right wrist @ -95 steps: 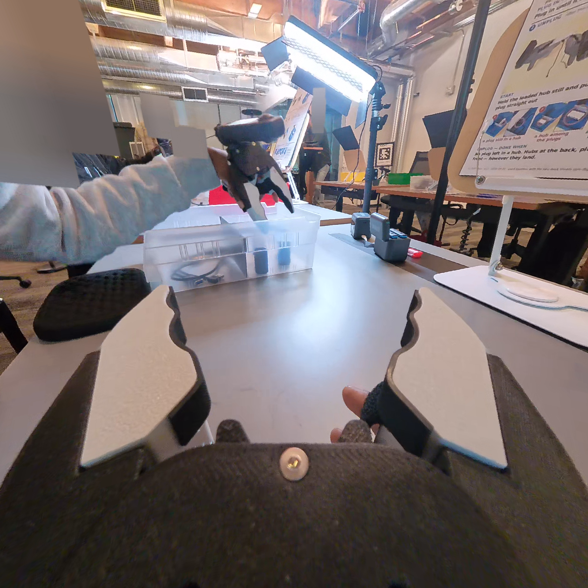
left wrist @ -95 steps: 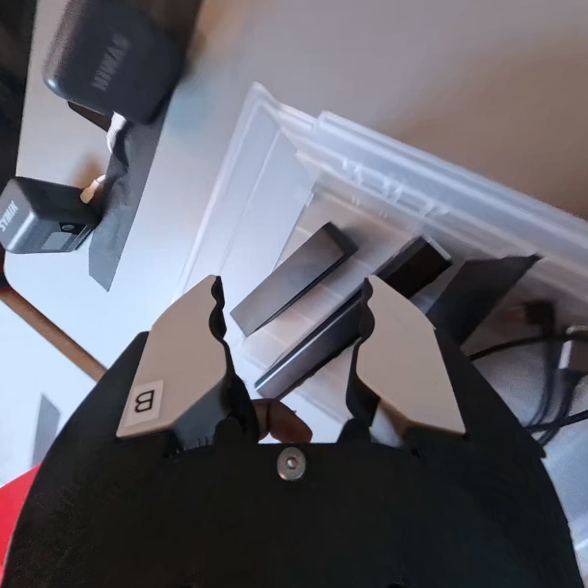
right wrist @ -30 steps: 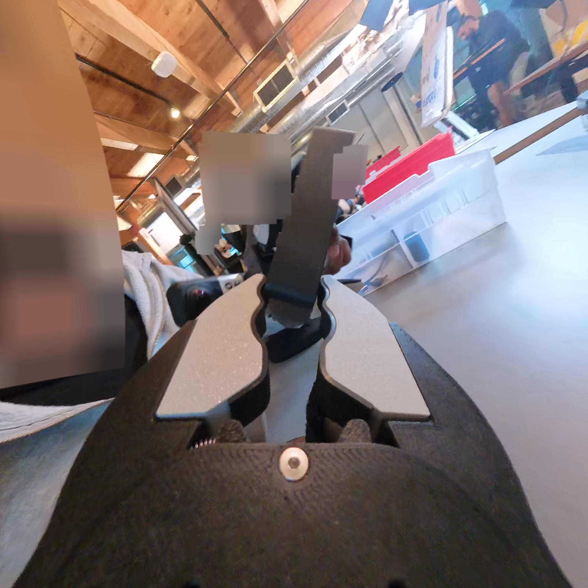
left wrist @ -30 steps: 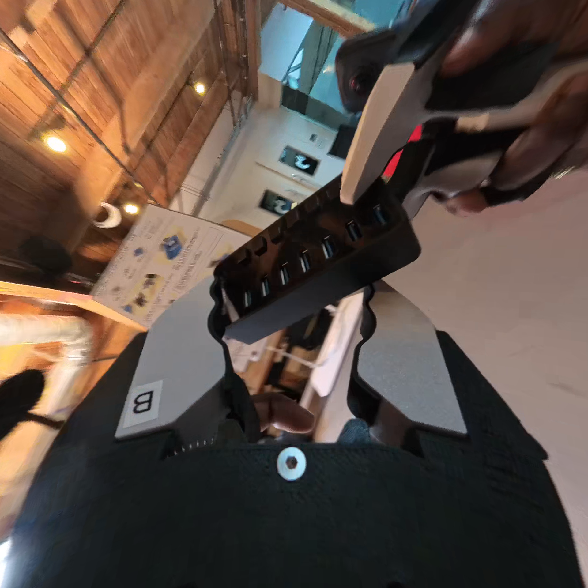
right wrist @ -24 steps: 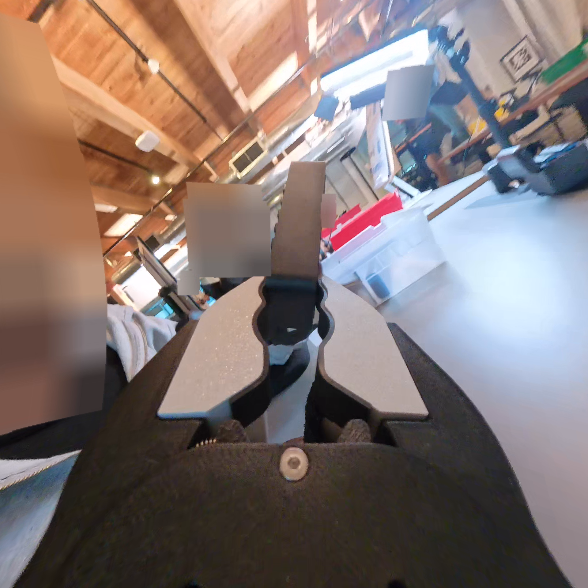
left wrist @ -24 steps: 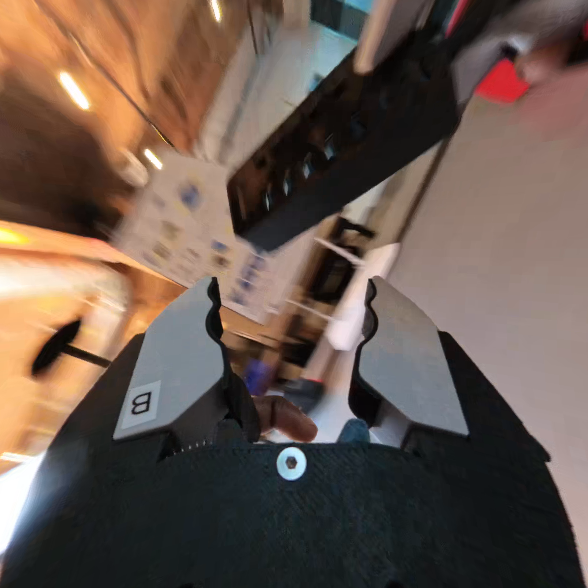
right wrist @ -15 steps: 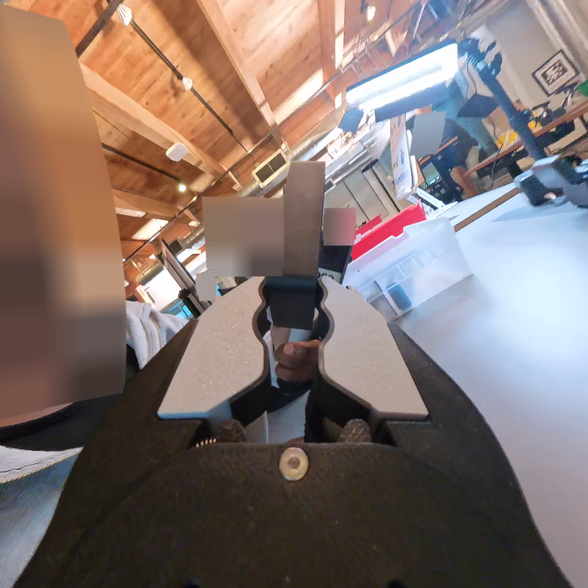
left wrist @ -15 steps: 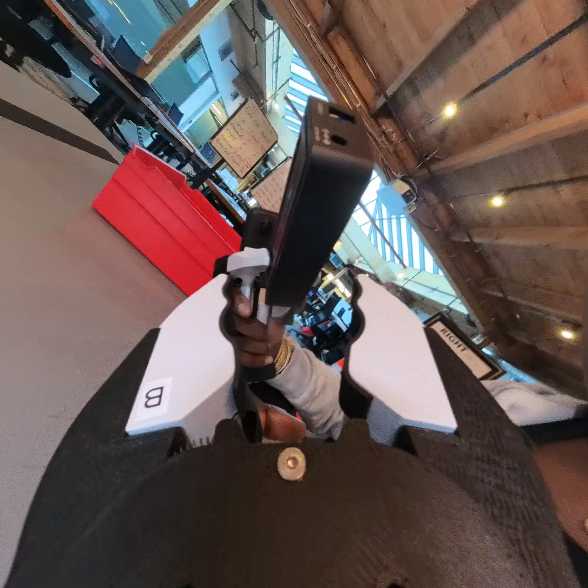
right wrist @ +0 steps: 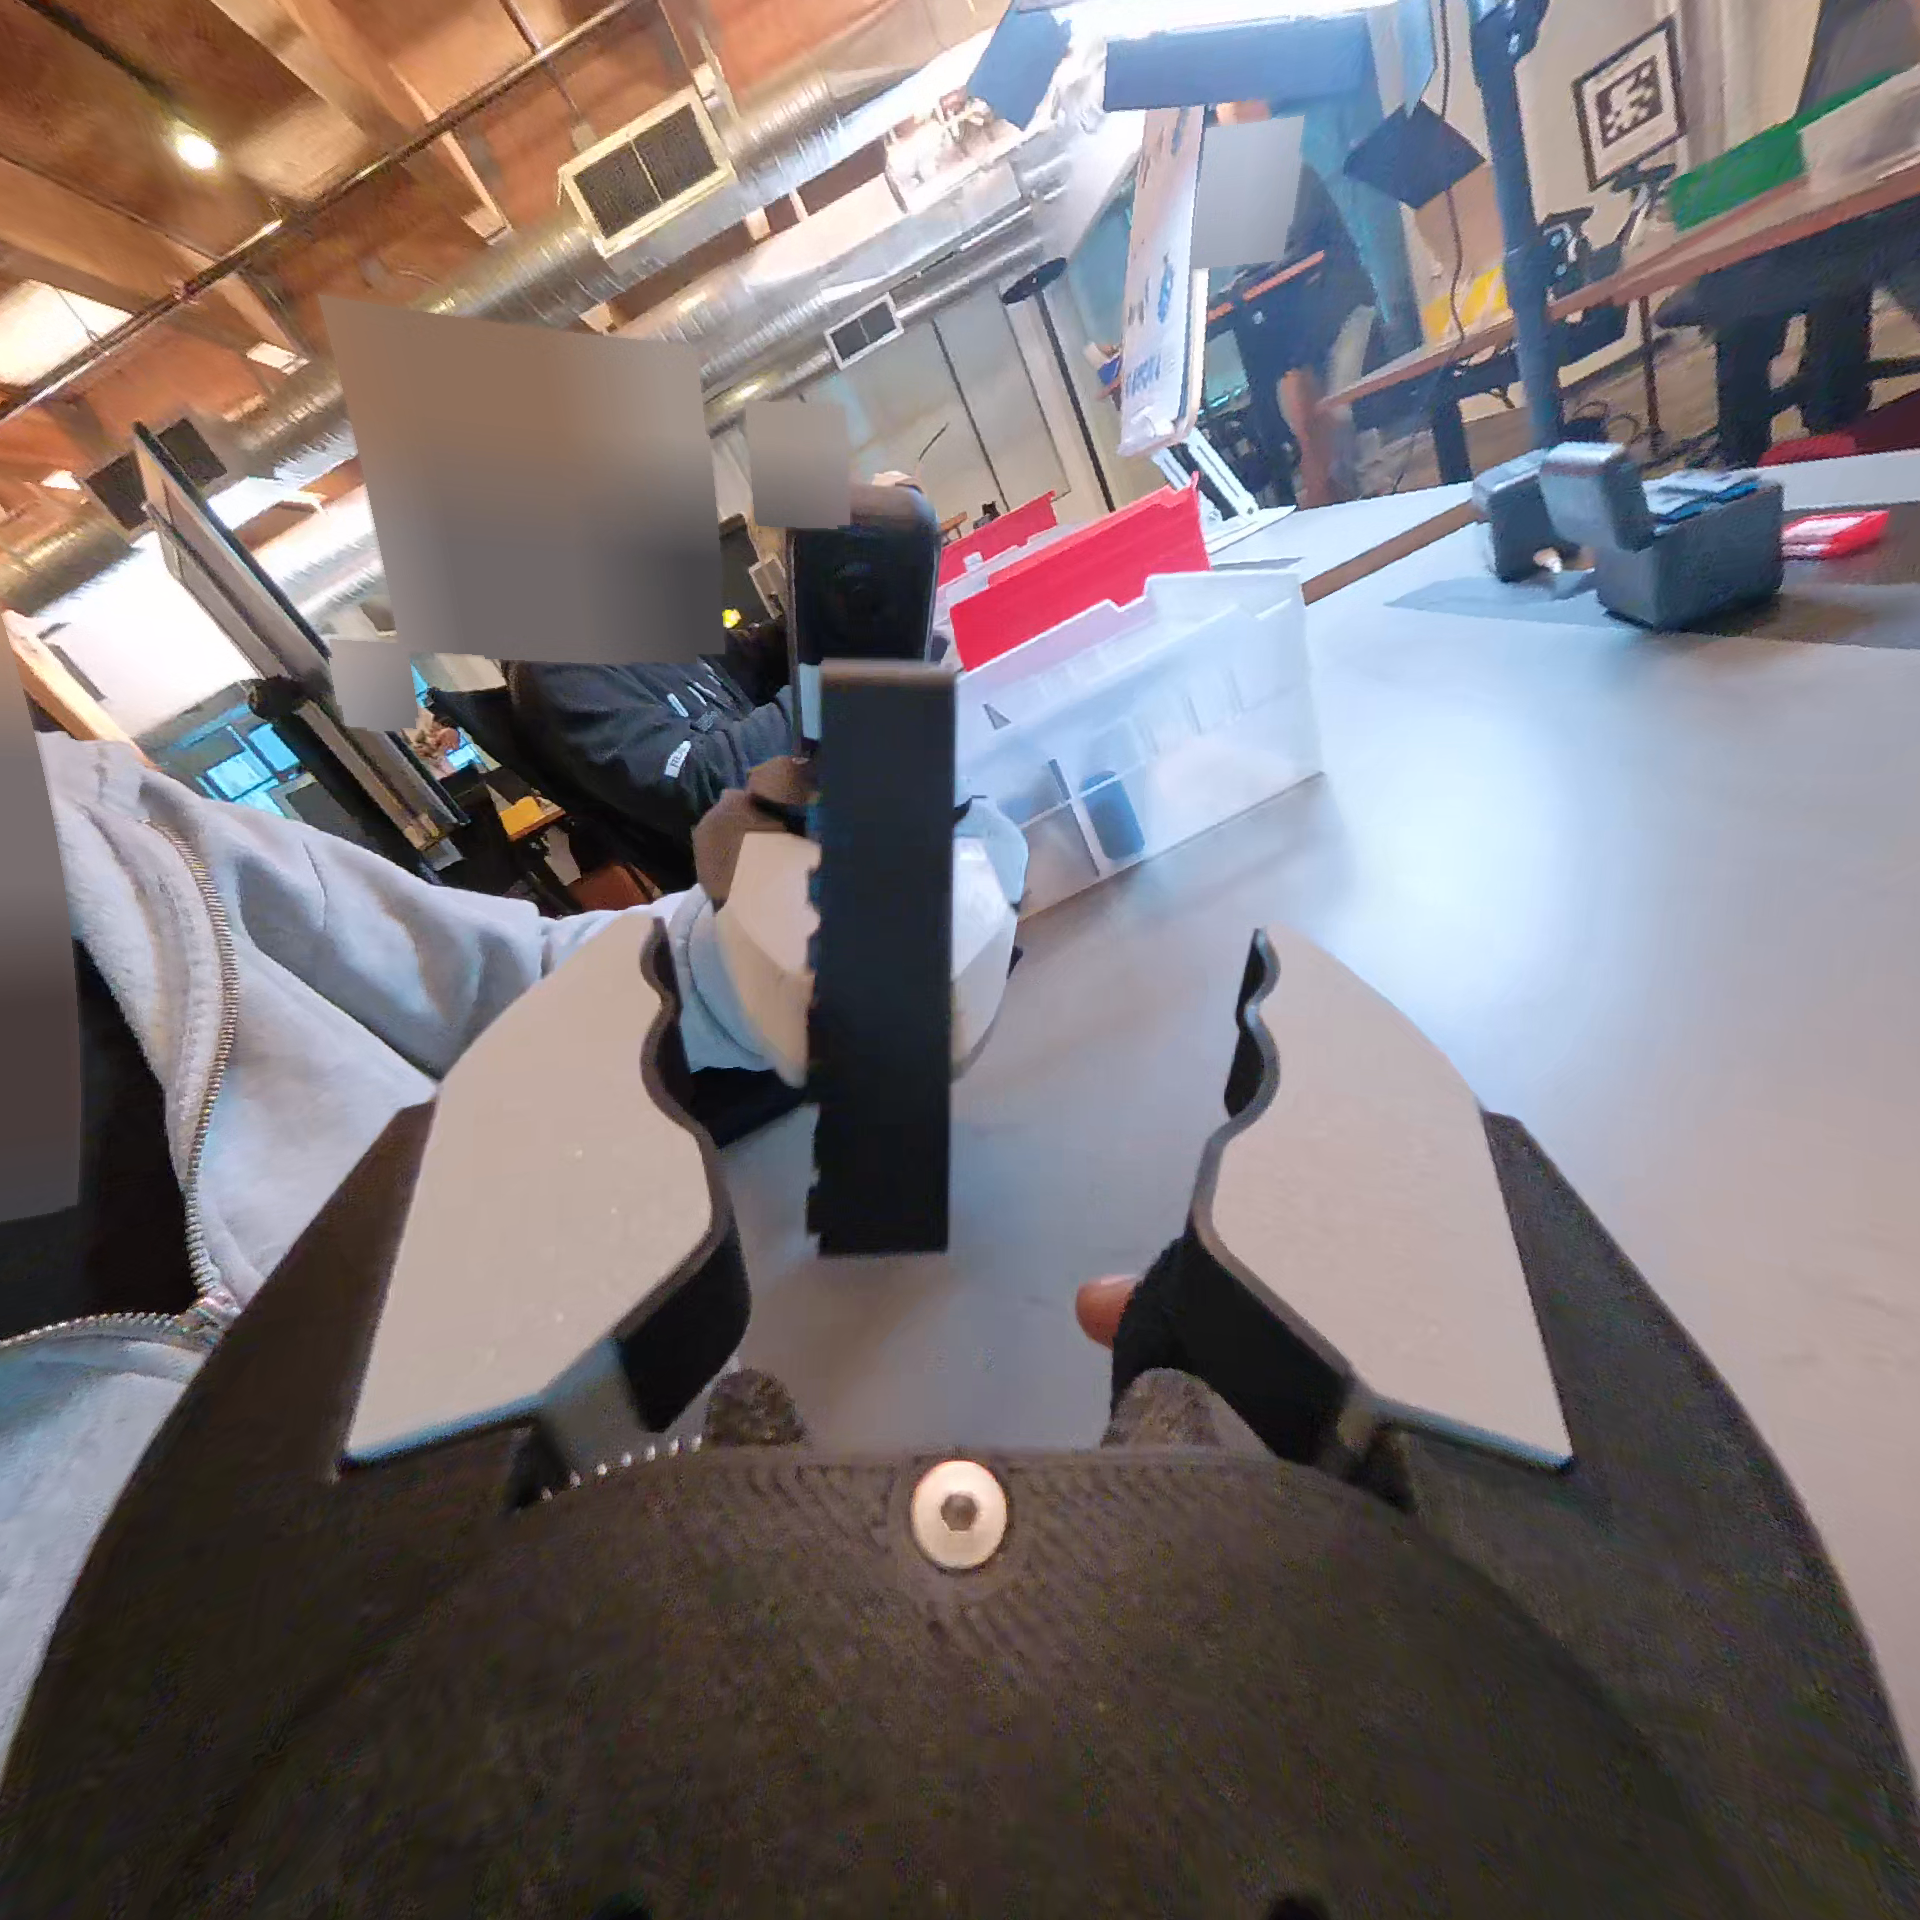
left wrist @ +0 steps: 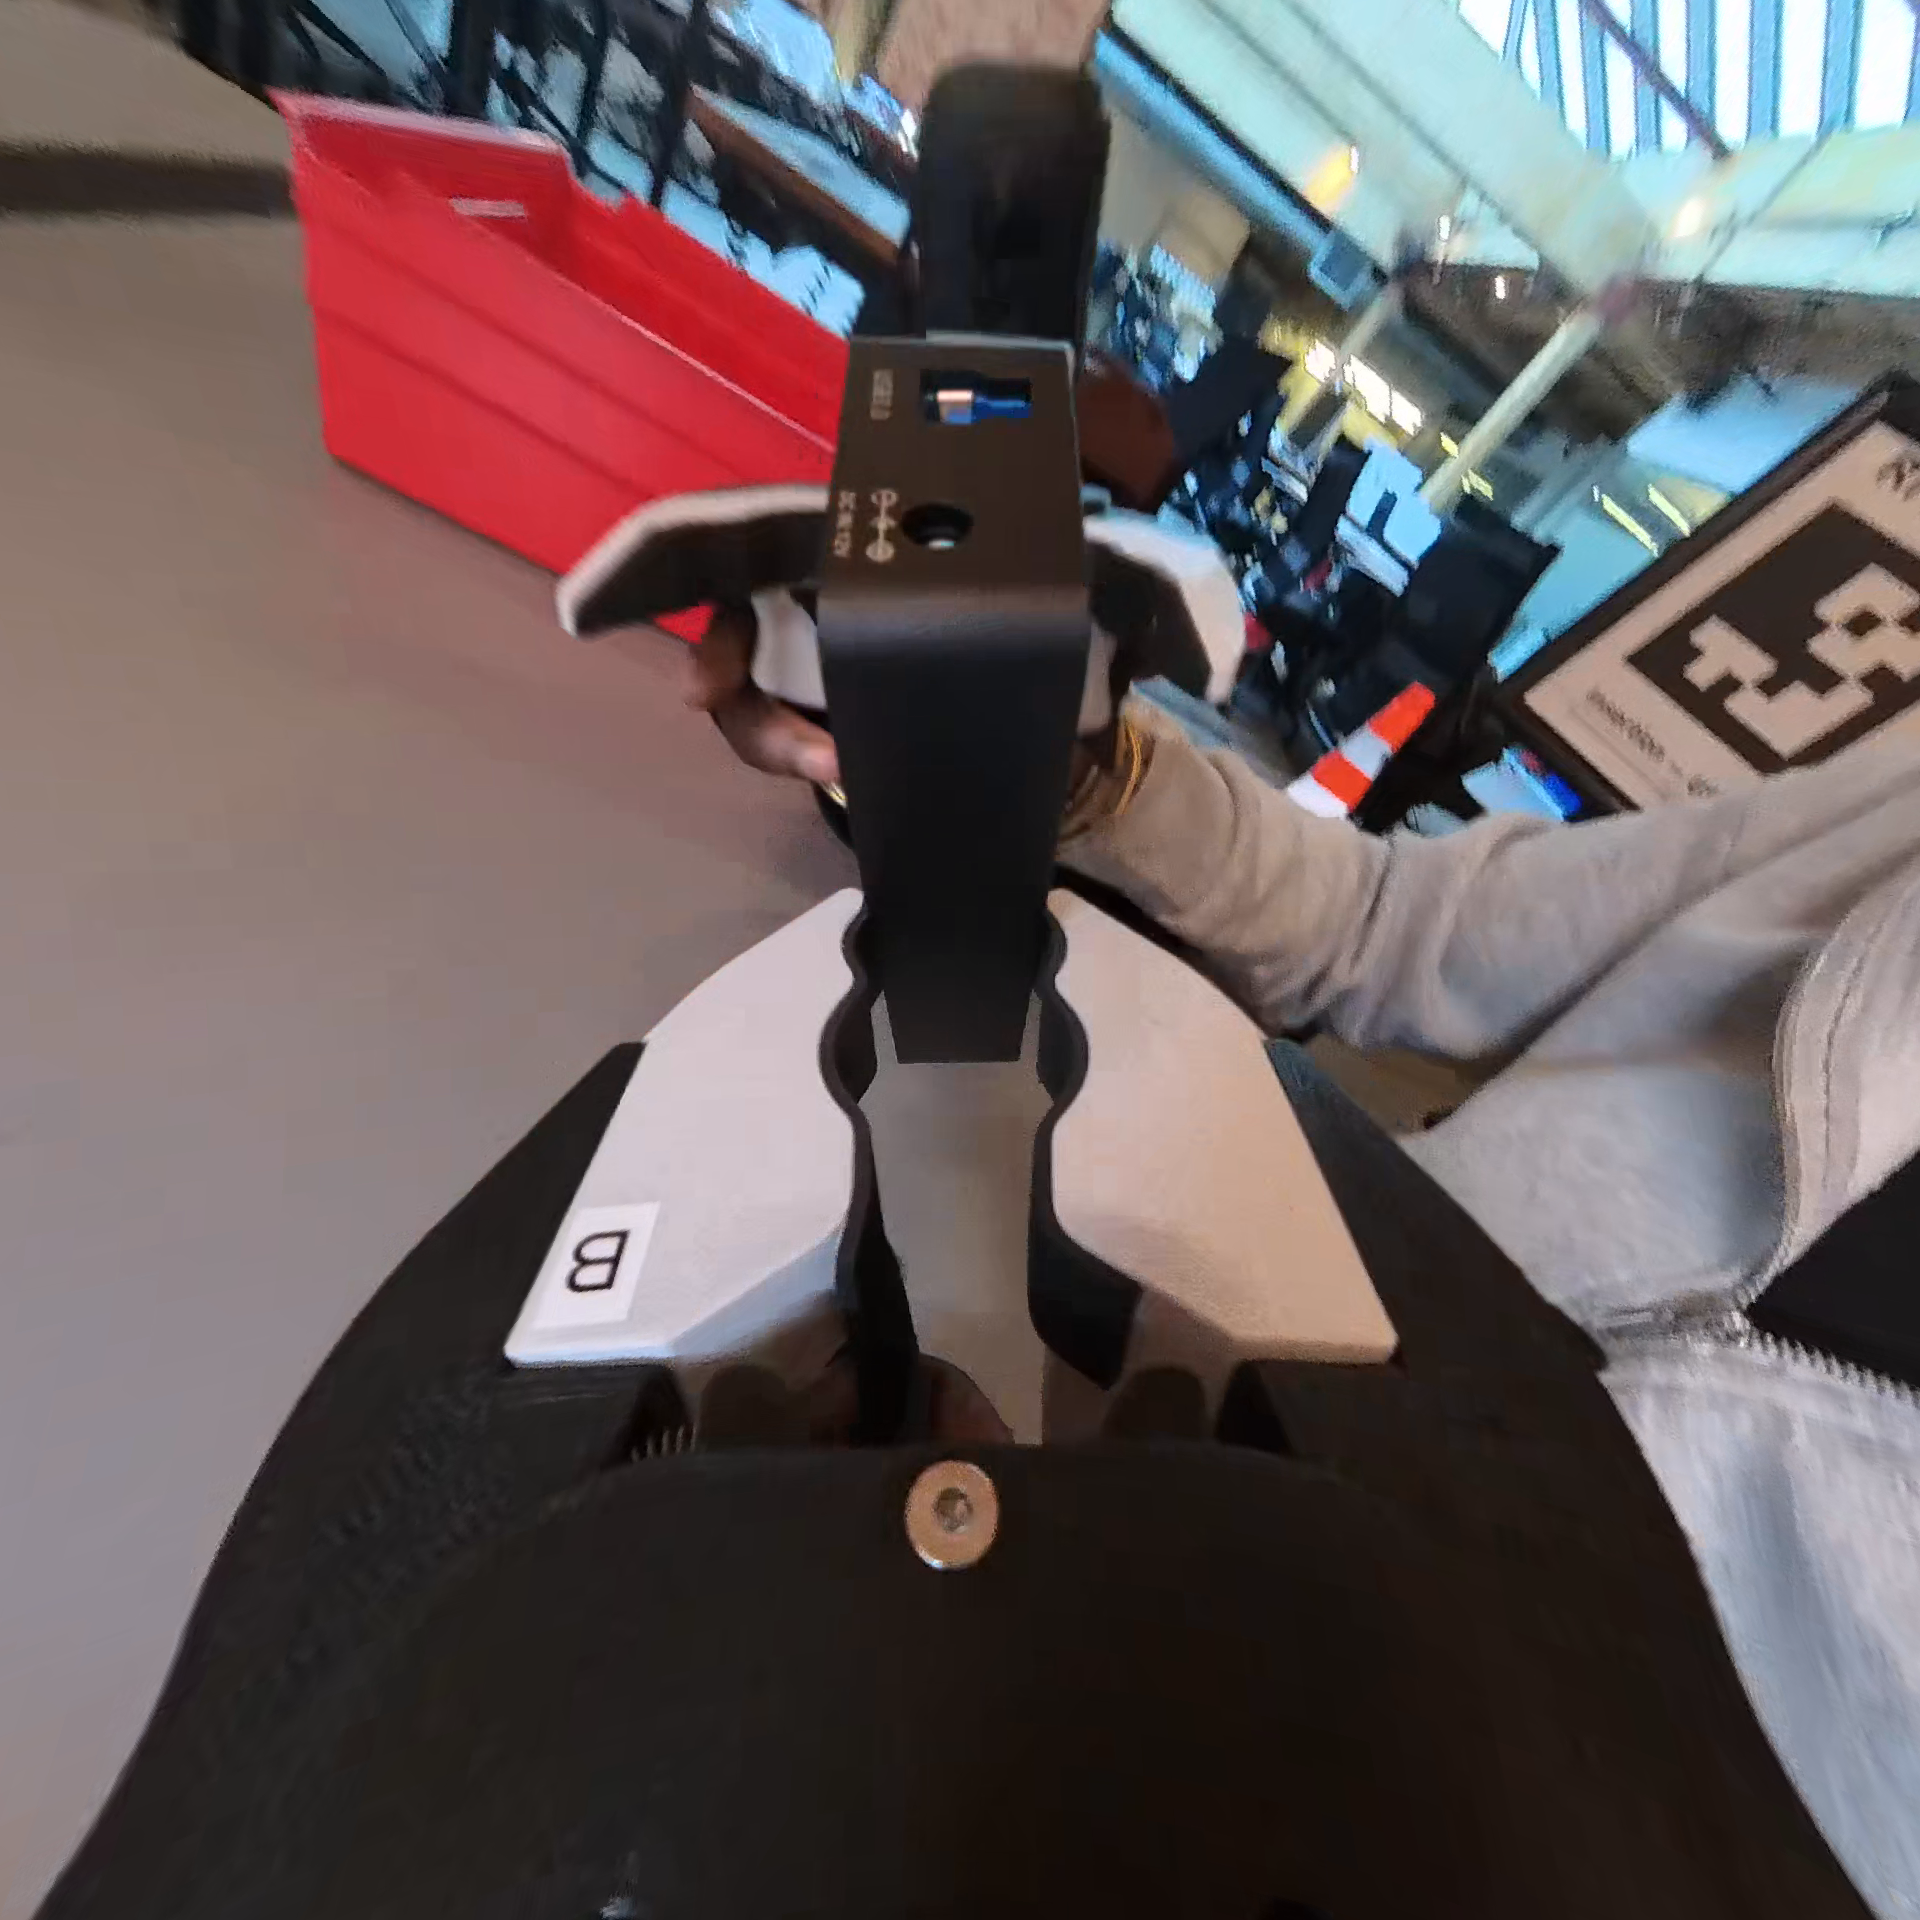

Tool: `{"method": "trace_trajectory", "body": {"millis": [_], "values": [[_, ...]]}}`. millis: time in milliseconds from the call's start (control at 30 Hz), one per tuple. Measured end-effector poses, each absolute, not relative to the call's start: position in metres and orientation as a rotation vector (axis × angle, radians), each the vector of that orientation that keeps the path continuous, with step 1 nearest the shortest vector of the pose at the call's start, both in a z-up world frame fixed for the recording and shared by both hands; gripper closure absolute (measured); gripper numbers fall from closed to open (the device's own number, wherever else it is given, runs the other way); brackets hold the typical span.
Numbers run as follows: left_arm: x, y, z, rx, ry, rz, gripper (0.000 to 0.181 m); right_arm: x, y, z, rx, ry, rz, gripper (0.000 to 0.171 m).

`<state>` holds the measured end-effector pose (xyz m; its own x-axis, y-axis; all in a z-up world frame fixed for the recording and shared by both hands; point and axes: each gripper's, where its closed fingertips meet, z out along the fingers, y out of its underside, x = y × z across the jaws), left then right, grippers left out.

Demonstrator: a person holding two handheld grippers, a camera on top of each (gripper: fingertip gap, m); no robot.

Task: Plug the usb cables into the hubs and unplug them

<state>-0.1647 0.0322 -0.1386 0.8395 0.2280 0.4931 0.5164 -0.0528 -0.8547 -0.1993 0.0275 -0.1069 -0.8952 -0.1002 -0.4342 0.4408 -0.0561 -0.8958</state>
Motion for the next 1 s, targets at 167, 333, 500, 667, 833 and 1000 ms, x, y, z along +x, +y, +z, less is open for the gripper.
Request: {"method": "trace_trajectory", "body": {"millis": [167,333,500,667,833,1000], "values": [[-0.147,0.041,-0.158,-1.790,-0.520,-0.302,0.154,-0.185,0.025,-0.103,0.283,1.774,-1.989,0.095],[-0.136,0.043,-0.180,-1.926,-0.503,-0.333,0.154,-0.164,0.019,-0.115,0.150,1.837,-1.868,0.141],[-0.154,0.037,-0.177,-1.869,-0.577,-0.268,0.152,-0.178,0.020,-0.116,0.196,1.944,-1.965,0.144],[-0.204,0.013,-0.172,-1.720,-0.834,-0.012,0.142,-0.222,0.035,-0.104,0.385,2.041,-2.315,0.144],[-0.225,-0.003,-0.170,-1.731,-0.826,0.331,0.115,-0.268,0.062,-0.113,0.678,2.284,-2.473,0.144],[-0.226,0.000,-0.159,-1.698,-0.748,0.522,0.108,-0.282,0.066,-0.128,0.803,2.353,-2.416,0.144]]}}
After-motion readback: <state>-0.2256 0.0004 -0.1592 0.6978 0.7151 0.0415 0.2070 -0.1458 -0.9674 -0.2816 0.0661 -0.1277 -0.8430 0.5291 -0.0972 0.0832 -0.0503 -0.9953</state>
